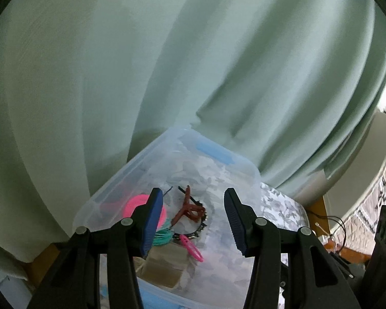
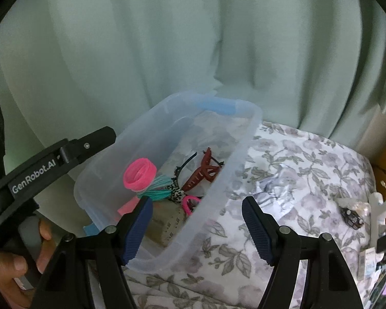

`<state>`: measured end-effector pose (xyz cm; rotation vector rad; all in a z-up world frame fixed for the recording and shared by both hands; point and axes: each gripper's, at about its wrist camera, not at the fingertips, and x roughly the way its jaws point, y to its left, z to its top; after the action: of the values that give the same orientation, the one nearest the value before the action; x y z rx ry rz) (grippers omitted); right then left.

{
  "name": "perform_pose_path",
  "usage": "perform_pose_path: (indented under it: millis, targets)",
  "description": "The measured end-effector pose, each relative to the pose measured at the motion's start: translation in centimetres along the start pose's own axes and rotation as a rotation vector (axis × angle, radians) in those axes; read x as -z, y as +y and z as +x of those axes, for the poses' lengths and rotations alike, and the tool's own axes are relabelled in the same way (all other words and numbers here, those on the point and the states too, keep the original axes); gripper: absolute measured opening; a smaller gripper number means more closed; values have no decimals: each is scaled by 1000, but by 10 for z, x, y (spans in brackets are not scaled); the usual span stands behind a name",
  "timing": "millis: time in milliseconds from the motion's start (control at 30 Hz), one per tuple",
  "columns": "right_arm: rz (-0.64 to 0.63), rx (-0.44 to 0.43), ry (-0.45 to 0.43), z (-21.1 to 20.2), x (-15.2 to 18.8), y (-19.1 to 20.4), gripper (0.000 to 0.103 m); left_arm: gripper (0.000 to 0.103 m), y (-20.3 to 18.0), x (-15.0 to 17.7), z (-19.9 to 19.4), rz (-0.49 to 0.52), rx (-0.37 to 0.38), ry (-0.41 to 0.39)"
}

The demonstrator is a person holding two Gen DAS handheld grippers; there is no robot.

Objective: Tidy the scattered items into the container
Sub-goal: 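Withdraw both open tools from the bin toward the items on the bed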

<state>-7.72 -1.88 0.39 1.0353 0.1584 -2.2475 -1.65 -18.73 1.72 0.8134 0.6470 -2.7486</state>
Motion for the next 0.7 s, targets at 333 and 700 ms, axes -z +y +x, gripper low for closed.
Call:
perform_pose_path:
  millis: [333, 700]
  targets:
    - [155, 46, -82, -45, 27, -66, 75, 51, -70, 12, -1, 162, 41, 8]
    - [374, 178, -110, -83, 82, -161, 75, 51, -148, 50, 12, 376, 104, 100]
